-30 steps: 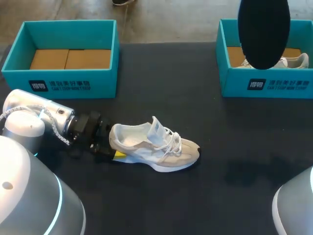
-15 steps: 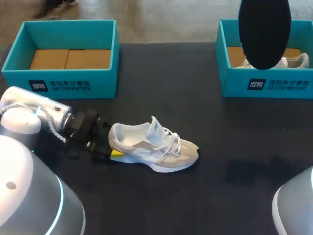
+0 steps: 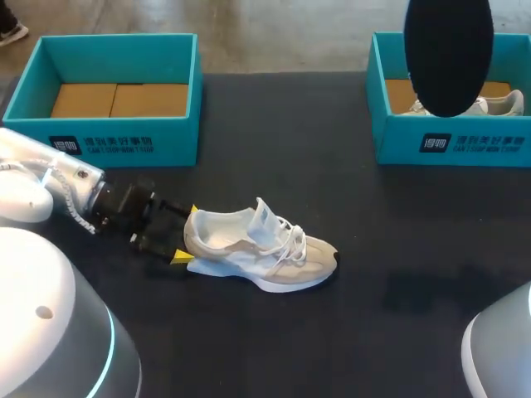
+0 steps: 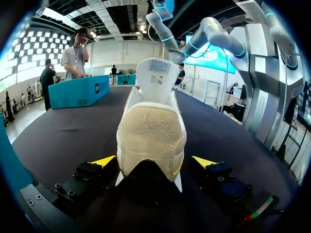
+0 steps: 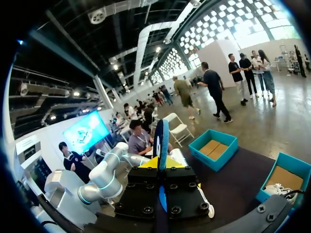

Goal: Take the shoe out of the shoebox, open the shoe tongue, remove and reinsert the insole, then place the shoe into the shoebox

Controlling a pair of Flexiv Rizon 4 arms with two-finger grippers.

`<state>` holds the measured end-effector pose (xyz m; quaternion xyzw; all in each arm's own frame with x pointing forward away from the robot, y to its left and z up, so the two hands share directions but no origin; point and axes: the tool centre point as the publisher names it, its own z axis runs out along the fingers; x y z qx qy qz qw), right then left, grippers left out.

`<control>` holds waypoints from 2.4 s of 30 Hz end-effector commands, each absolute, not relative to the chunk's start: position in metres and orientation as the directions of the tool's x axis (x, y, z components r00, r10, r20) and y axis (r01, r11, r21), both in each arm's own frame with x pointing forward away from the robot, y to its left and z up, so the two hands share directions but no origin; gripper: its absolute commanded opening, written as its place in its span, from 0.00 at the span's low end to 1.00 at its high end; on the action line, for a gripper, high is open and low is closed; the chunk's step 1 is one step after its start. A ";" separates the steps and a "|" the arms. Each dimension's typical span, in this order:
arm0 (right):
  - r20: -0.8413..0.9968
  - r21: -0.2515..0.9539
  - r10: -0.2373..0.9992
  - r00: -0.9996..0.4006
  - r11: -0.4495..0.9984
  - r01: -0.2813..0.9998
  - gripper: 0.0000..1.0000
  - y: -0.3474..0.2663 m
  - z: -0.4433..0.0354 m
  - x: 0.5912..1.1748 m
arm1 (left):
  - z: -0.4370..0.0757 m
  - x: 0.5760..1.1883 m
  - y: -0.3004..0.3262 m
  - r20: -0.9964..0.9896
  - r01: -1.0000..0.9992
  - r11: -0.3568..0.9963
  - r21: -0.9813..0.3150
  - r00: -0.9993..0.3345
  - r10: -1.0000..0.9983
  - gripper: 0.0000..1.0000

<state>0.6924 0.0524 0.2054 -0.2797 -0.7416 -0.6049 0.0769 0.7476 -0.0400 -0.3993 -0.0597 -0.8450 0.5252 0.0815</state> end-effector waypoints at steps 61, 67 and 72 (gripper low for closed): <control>0.453 0.853 0.324 -0.830 0.114 0.510 0.00 0.054 0.206 0.693 | -0.310 0.743 -0.024 0.104 0.274 0.948 -0.162 -0.951 0.293 1.00; 0.453 0.853 0.324 -0.830 0.114 0.510 0.00 0.054 0.206 0.693 | -0.305 0.753 -0.041 0.082 0.305 0.940 -0.157 -0.944 0.320 1.00; 0.453 0.853 0.324 -0.830 0.114 0.510 0.00 0.054 0.206 0.693 | -0.303 0.765 -0.058 0.063 0.318 0.935 -0.158 -0.941 0.331 1.00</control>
